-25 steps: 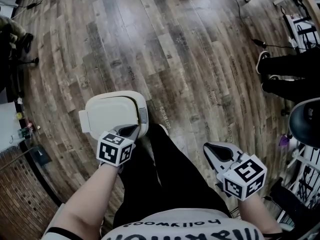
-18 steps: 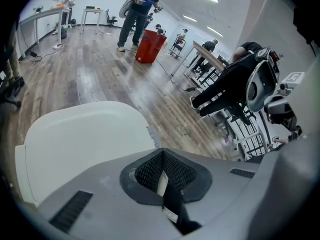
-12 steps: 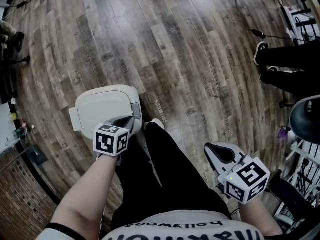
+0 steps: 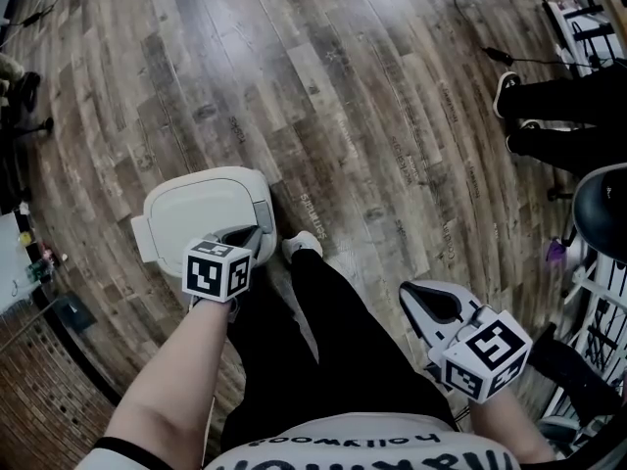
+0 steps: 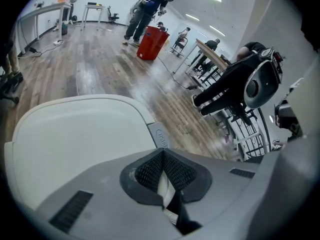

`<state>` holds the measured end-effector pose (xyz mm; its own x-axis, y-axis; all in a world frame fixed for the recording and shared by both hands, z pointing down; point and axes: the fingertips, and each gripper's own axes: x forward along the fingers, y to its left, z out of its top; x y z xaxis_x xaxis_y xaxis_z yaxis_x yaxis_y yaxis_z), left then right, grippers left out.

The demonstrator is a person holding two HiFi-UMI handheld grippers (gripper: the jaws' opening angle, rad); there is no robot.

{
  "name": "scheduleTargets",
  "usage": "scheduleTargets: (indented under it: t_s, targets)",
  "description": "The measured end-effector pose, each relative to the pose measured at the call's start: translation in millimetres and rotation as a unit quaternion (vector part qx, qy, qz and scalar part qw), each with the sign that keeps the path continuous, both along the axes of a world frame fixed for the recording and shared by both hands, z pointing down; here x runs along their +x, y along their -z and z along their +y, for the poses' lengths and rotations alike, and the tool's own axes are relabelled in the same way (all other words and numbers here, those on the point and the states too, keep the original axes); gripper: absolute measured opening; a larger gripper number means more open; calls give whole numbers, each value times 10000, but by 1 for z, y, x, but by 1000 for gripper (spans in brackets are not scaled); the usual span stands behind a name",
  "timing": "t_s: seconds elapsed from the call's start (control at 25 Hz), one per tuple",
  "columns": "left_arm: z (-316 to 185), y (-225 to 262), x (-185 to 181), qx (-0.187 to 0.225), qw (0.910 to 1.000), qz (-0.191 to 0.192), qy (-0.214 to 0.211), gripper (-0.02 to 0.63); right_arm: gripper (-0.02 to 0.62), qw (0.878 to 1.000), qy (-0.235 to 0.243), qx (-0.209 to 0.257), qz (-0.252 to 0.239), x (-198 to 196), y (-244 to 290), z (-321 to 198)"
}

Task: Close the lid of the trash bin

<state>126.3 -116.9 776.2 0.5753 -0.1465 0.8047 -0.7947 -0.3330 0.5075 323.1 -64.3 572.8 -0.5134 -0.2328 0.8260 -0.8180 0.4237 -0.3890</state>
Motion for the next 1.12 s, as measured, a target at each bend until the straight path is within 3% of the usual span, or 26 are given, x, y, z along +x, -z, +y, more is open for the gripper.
scheduleTargets:
  t_s: [0.28,0.44,0.56,0.72,0.84,1.0,1.12]
  targets:
    - [-3,7,1,-125,9997,147,116,8,8,9999,94,124,48,-3,7,-13]
    - [-13,55,8,300,9971,696,45,8,8,9993,205,313,-2,-16,27,-27]
    - [-33,113,10,885,9903,1063,113,8,8,9975,264,637,-169,-33,50,-50]
    - [-61,204,0,1751,9750,1341,282,6,8,9897,417,1191,-677,-76,96,-83]
    - [-80,274,-18,2379,9577,1552,456,8,8,9788,670,1651,-1008,-115,138,-106]
    - [-91,358,-60,3125,9355,1601,390,6,8,9623,1004,1989,-1557,-175,195,-124]
    - [-92,419,-101,3587,9172,1663,494,8,8,9496,1132,2390,-1681,-214,239,-135]
